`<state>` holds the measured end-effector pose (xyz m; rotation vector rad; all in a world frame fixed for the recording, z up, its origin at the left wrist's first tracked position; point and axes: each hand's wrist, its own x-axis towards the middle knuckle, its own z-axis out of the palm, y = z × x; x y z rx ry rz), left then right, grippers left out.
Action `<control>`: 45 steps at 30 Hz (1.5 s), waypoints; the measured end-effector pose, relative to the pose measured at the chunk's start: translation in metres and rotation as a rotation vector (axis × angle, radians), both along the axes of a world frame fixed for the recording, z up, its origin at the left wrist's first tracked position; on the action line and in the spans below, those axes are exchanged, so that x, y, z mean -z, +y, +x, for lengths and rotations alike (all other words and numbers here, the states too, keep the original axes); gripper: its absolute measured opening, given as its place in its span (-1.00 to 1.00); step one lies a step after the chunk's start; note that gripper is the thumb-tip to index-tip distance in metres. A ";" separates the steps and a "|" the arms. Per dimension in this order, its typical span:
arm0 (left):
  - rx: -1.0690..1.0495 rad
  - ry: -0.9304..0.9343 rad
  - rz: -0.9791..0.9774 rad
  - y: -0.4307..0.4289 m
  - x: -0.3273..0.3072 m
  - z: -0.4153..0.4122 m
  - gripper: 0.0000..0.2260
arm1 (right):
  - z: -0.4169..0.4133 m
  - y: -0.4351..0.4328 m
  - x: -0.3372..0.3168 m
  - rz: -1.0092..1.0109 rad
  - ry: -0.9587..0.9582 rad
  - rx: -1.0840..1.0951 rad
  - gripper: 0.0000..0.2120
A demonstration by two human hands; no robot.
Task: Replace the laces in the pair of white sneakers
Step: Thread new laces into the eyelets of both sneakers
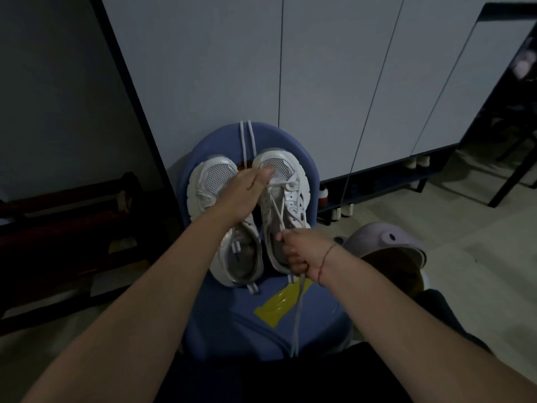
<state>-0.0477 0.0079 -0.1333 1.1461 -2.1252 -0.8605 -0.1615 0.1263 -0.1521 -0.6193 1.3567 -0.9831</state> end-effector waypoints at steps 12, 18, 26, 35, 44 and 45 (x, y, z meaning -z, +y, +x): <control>0.012 -0.038 0.147 -0.004 -0.014 -0.004 -0.43 | 0.000 0.030 0.019 0.150 0.137 -0.104 -0.70; 0.012 -0.057 0.200 0.010 -0.019 -0.003 -0.26 | -0.001 0.032 0.005 0.106 -0.121 -0.060 -0.71; -0.271 0.384 0.494 0.086 0.016 -0.006 -0.76 | 0.000 0.050 -0.022 -0.084 -0.299 0.001 -0.75; -0.190 0.616 1.103 0.097 -0.003 -0.001 -0.80 | 0.003 0.056 -0.026 -0.137 -0.130 0.002 -0.69; -0.298 1.129 0.943 0.056 -0.032 0.050 -0.73 | -0.026 0.050 -0.038 -0.142 -0.153 0.265 -0.62; -0.313 1.135 0.896 0.047 -0.034 0.060 -0.71 | -0.032 0.048 -0.041 -0.155 -0.198 0.318 -0.61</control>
